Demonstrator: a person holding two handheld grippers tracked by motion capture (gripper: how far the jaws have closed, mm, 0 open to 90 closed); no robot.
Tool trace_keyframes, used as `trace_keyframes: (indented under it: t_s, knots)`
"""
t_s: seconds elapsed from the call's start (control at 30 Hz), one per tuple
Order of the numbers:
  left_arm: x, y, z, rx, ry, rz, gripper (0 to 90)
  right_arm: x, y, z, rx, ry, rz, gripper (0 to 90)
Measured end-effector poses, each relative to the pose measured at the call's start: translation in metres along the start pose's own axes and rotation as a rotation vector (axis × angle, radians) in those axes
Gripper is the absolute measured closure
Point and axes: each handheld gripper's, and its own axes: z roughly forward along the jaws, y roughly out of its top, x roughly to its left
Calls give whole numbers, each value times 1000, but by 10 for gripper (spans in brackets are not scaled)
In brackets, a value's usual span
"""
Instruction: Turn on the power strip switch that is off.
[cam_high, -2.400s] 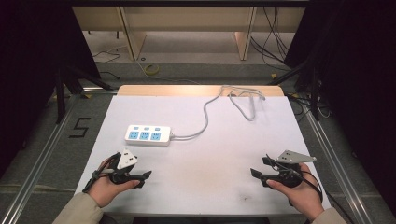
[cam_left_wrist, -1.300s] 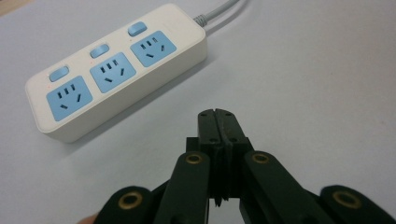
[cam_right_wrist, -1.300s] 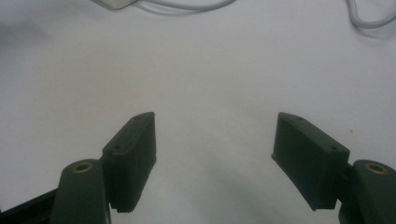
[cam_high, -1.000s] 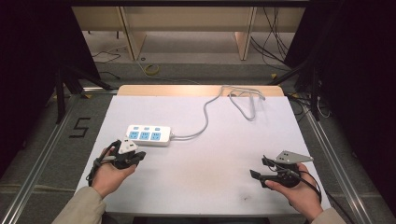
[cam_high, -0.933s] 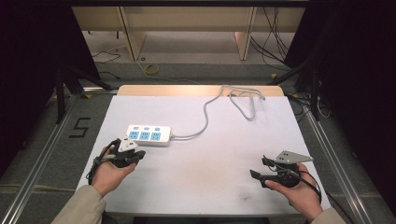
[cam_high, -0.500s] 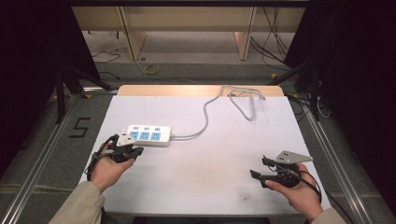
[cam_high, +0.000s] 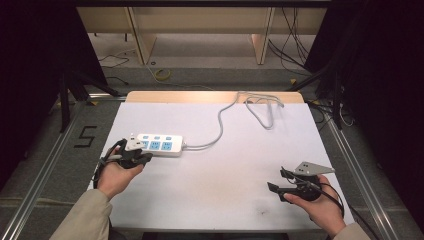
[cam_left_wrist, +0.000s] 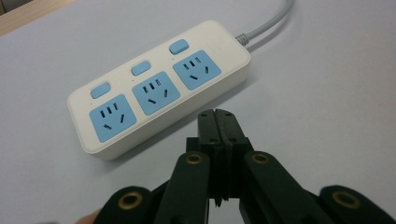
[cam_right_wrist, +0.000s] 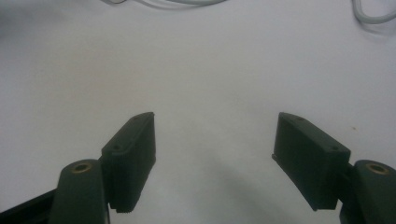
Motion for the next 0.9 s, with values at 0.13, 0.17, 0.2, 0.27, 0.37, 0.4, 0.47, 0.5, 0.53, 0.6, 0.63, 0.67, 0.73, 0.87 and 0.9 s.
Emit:
trace_keyframes:
  t_s: [0.13,0.17,0.2,0.27,0.37,0.4,0.47,0.5,0.53,0.6,0.63,0.67,0.73,0.87,0.9]
  knots:
    - [1,3,2,0,4,1,899,0,0,0,0,-2,-1,299]
    - [2,4,2,0,4,-1,899,0,0,0,0,-2,0,299]
    - [2,4,3,3,3,1,899,0,0,0,0,-2,0,299]
    - [3,5,3,7,7,4,899,0,0,0,-1,-3,2,299]
    - [3,6,5,7,6,4,899,0,0,0,1,-3,2,299]
    - [4,7,5,12,4,6,898,0,0,0,1,-3,1,299]
    - [5,8,6,8,10,3,899,0,0,0,3,-2,1,299]
    - [5,9,6,9,7,6,899,0,0,0,3,-2,0,299]
    - [6,10,6,11,11,7,899,0,0,0,3,-2,0,299]
    - [7,12,7,11,12,5,899,0,0,0,3,-2,0,299]
    - [7,12,7,12,15,8,899,0,0,0,3,-3,1,299]
    - [8,13,8,10,16,5,899,0,0,0,4,-3,3,299]
    - [8,15,8,10,18,6,899,0,0,0,4,-3,4,299]
    - [9,17,11,13,23,10,899,0,0,0,5,-3,4,298]
    - [9,18,11,10,24,7,899,0,0,0,4,-3,2,298]
